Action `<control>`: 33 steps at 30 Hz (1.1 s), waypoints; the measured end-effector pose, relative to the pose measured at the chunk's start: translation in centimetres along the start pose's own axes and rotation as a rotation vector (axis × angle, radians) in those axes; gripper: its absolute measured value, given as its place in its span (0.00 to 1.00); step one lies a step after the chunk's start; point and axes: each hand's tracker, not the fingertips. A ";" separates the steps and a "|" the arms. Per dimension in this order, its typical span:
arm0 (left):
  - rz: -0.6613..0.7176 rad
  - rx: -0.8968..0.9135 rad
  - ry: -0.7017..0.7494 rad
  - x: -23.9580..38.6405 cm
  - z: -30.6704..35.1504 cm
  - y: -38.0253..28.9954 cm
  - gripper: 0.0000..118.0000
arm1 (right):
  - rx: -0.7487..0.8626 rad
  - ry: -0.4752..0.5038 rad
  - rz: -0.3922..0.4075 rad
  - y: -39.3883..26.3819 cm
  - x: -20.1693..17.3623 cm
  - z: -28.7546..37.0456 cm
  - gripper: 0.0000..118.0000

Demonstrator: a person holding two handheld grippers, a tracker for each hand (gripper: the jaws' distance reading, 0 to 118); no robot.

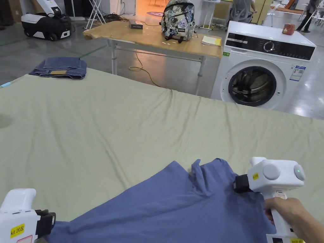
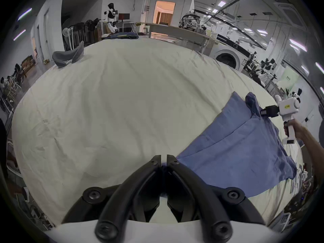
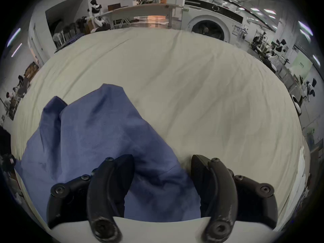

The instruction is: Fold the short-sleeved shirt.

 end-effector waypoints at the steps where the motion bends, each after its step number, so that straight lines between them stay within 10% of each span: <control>1: 0.004 -0.001 -0.002 -0.1 -0.1 -0.1 0.00 | 0.001 0.000 -0.037 0.0 0.0 0.1 0.50; 4: 0.002 -0.006 0.004 -0.3 -0.2 -0.1 0.00 | 0.032 -0.007 -0.042 0.3 -0.1 0.6 0.01; 8: 0.004 -0.002 0.004 0.1 0.3 0.0 0.00 | 0.082 -0.033 0.042 -0.5 -1.6 1.8 0.01; 17: -0.014 0.069 -0.031 0.6 2.6 1.5 0.00 | 0.327 0.004 -0.109 -1.9 1.9 11.0 0.01; 33: -0.178 0.409 -0.134 9.4 13.8 18.7 0.00 | 0.760 -0.291 -0.133 -1.9 6.8 37.7 0.01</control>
